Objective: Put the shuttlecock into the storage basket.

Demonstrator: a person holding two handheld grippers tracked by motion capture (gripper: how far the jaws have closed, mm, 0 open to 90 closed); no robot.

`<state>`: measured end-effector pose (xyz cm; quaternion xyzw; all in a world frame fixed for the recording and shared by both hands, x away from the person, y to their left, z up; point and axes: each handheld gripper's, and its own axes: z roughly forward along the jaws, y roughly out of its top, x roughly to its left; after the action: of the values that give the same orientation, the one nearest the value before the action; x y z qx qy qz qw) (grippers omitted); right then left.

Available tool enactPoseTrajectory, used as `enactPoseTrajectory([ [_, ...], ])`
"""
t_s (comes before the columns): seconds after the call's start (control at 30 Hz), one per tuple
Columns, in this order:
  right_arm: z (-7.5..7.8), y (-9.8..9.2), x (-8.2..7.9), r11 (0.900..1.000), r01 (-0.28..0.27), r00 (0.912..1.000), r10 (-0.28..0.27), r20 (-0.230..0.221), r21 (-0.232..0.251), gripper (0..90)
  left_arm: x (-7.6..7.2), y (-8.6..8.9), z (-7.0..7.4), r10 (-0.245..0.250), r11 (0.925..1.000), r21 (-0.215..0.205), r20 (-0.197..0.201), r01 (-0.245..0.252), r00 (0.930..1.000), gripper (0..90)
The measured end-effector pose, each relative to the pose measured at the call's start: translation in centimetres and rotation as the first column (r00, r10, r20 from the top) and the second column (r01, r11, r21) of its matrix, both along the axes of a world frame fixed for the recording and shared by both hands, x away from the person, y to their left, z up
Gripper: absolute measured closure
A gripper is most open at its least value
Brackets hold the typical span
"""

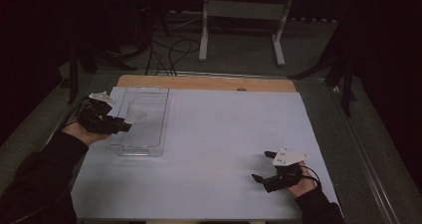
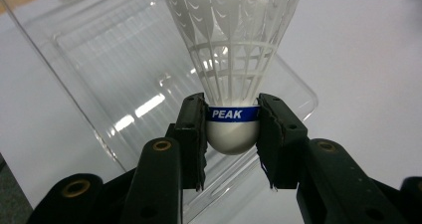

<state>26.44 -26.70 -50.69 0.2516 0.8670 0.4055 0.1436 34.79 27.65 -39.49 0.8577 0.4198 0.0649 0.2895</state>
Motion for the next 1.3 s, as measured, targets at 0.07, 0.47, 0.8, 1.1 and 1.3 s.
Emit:
enactPoseTrajectory([
  [0.07,0.0,0.1,0.0,1.0,-0.005,1.0,0.005,-0.002,0.001,8.7,0.0,0.2,-0.3,0.002,1.0,0.003,-0.006,-0.002,1.0,66.0],
  [0.47,0.0,0.1,0.0,1.0,-0.016,0.9999,0.016,-0.005,0.002,8.7,-0.1,1.7,-1.6,0.017,0.9992,0.036,-0.041,-0.015,0.999,66.0],
  [0.8,-0.1,0.2,0.0,1.0,-0.031,0.9994,0.031,-0.015,0.008,8.7,-0.2,2.2,-2.5,0.006,0.9971,0.076,-0.042,-0.002,0.9991,66.0],
  [1.1,-0.2,0.1,0.0,0.999,-0.033,0.9992,0.034,-0.022,0.015,8.7,-0.3,2.5,-3.2,0.002,0.9943,0.107,-0.045,0.003,0.999,66.0],
  [1.3,-0.2,0.1,0.0,0.999,-0.035,0.999,0.036,-0.025,0.018,8.7,-0.2,2.5,-4.0,-0.01,0.9942,0.106,-0.053,0.015,0.9985,65.9],
])
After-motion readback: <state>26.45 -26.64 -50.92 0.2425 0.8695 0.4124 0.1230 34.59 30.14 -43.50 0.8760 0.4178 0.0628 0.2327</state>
